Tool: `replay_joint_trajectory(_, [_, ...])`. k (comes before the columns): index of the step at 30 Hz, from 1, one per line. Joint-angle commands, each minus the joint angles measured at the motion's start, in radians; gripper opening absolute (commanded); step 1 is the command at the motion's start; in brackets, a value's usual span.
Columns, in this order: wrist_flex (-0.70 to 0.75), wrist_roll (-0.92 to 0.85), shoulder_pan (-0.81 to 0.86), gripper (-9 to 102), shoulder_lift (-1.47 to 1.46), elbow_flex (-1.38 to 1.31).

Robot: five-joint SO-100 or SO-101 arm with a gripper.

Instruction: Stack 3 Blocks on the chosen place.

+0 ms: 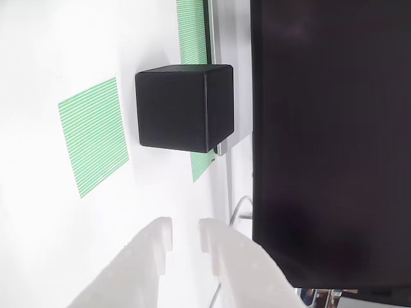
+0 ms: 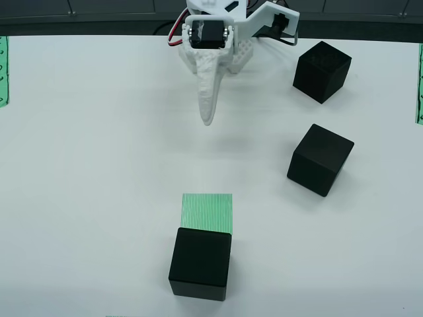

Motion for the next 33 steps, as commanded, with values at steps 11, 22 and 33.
replay_joint_trajectory(11, [0.000, -0.008, -0.005, 0, 0.015, 0.040])
replay_joint_trajectory(22, [0.000, -0.008, -0.005, 0, 0.015, 0.040])
replay_joint_trajectory(33, [0.000, -0.008, -0.005, 0, 0.015, 0.040])
